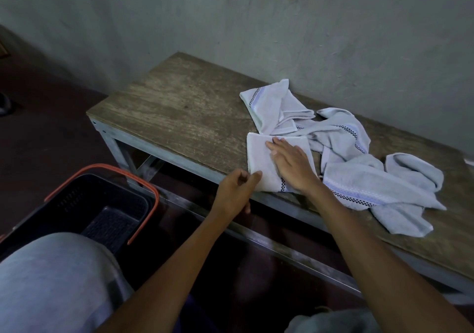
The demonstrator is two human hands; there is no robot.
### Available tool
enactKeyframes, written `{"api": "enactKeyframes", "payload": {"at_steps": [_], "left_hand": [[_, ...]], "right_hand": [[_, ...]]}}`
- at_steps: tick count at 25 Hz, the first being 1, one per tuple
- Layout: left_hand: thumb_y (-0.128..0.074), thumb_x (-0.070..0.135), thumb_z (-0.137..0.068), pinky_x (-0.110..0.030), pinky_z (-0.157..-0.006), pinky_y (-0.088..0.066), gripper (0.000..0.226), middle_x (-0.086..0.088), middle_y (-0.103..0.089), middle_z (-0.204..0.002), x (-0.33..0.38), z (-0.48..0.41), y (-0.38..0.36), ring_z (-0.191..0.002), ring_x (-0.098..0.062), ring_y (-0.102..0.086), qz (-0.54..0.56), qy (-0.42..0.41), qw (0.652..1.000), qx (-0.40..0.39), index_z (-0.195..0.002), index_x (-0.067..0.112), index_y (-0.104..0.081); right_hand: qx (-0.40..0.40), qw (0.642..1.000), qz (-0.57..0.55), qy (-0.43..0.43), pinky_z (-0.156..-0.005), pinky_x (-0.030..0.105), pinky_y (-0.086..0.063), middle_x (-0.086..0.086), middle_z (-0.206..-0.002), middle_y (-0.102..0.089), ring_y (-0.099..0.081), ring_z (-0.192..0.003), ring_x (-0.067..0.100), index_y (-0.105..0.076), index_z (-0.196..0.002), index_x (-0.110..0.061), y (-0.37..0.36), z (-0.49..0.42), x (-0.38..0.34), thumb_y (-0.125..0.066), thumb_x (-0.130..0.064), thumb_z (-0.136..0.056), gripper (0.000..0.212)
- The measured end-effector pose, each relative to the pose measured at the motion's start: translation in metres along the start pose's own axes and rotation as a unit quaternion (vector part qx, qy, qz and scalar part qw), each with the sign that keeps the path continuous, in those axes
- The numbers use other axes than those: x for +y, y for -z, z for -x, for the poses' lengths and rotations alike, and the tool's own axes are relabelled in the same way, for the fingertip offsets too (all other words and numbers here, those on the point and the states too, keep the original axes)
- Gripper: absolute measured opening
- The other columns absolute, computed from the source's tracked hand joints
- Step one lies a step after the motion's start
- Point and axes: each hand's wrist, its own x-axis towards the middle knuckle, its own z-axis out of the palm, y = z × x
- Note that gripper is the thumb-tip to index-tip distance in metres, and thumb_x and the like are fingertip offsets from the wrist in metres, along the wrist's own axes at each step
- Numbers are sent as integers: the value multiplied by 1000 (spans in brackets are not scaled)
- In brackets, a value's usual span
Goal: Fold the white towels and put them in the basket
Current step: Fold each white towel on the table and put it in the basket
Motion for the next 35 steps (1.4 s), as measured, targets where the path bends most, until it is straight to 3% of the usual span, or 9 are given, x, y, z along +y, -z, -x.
{"api": "enactKeyframes", "payload": {"at_steps": [3,7,10,12,15,20,24,29,35], "left_hand": [[-60,45,-86,-26,-43,-35,42,5,-45,-51,3,-8,-10,-40,-10,-41,-78,-36,995,58,-67,8,-52],[-55,50,-86,-31,-62,-43,36,3,-55,-67,1,-8,-6,-68,-18,-55,-200,-40,968,149,-72,17,-49],[-43,43,-88,-36,-77,-43,35,-2,-60,-100,13,-13,-12,-93,-22,-55,-335,-201,893,222,-110,17,-54],[-29,41,-88,-40,-86,-42,53,-7,-57,-128,17,-32,-17,-115,-26,-53,-474,-295,812,169,-128,13,-50],[-4,52,-84,-55,-107,-21,77,-4,-28,-154,15,-58,-13,-142,-22,-27,-577,-269,771,8,-145,13,-31],[-22,62,-92,-54,-113,0,73,5,1,-159,14,-68,-2,-146,-16,-2,-581,-140,801,-27,-150,22,-3],[-27,57,-91,-47,-104,-20,65,-7,-36,-146,15,-58,7,-131,-26,-32,-550,-150,817,84,-143,19,-29],[-43,45,-91,-47,-99,-40,53,-12,-48,-135,25,-59,9,-120,-33,-47,-449,-90,888,52,-136,17,-39],[-47,39,-92,-45,-106,-35,61,-19,-43,-139,33,-67,-11,-127,-36,-42,-400,-4,916,33,-140,5,-29]], "right_hand": [[-11,952,-292,-90,-115,28,-18,-20,-136,-46,-37,-131,0,-51,-131,-33,19,2,-3,-37,-46,-94,42],[4,998,61,8,-114,33,-17,-2,-150,-36,-26,-141,12,-37,-143,-20,25,13,2,-29,-37,-99,47],[4,984,180,11,-117,38,-1,-1,-158,-17,-8,-147,11,-23,-148,-21,7,23,5,-15,-46,-98,57],[58,982,179,3,-117,41,-2,2,-157,-20,-10,-146,14,-23,-148,-20,1,25,5,-1,-53,-88,72],[71,974,215,-25,-118,47,-1,4,-159,-15,-6,-147,15,-19,-149,-15,-4,25,11,7,-55,-79,84],[7,982,179,-53,-118,46,-2,5,-160,-5,-1,-147,16,-13,-150,-17,3,18,12,-14,-51,-96,64],[146,959,224,-99,-104,45,-27,10,-144,-40,-36,-132,28,-37,-137,-13,24,19,10,-22,-50,-92,60],[65,958,223,-169,-96,44,-28,13,-123,-57,-47,-116,31,-46,-122,-9,37,16,7,-33,-44,-93,48],[60,957,184,-216,-96,43,-26,11,-116,-58,-49,-112,33,-50,-110,-9,39,14,5,-39,-47,-89,44]]}}
